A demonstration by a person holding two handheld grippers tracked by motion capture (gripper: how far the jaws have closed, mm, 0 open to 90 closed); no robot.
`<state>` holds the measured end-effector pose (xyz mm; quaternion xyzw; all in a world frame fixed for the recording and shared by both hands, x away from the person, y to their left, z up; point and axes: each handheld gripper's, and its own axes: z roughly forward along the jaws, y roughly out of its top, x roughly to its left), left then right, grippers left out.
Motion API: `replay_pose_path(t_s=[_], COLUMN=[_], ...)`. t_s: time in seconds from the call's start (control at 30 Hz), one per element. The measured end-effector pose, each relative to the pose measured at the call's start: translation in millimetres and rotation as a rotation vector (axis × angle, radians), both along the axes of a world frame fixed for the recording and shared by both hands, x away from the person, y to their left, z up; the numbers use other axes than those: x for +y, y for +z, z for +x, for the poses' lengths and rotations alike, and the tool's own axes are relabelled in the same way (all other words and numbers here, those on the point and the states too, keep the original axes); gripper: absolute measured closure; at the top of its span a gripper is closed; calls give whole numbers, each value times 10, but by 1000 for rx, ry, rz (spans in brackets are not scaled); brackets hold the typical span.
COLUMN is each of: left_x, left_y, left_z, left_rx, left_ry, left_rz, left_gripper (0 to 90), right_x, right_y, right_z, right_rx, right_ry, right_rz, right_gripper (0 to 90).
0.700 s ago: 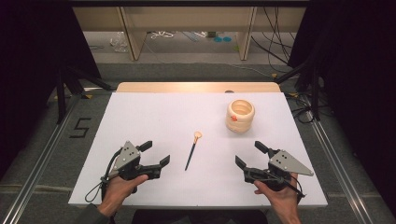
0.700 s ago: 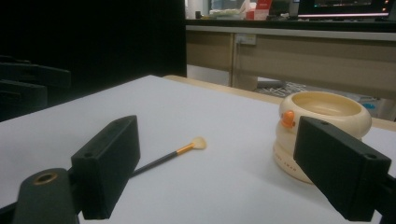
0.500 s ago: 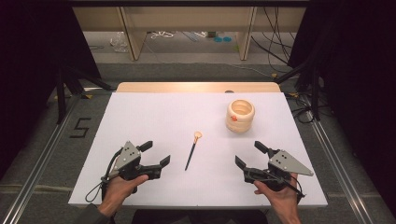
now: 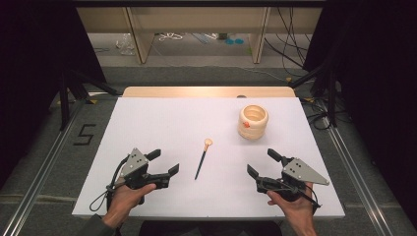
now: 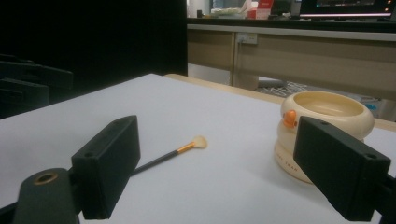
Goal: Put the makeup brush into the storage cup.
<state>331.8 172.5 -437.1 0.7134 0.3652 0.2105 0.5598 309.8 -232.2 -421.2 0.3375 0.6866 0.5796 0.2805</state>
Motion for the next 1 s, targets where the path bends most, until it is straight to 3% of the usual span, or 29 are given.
replay_pose_path(t_s=[0.33,0.53,0.83,0.93,1.0], left_x=[-36,-63,-167,-239,-268], left_y=[31,50,173,201,210], left_z=[11,52,139,198,216], left_rx=[4,40,64,80,93], left_ry=[-23,-38,-54,-80,-83], left_rz=[13,29,83,132,139], left_gripper=[157,158,159,159,159], right_x=[-3,-9,-10,3,4], right_y=[-4,-7,-1,-12,-12], right_z=[8,14,4,19,17], right_rx=[-6,-3,11,-3,-2], right_ry=[-2,-8,-6,5,5], right_rz=[10,1,-15,2,1], right_gripper=[157,157,158,158,158])
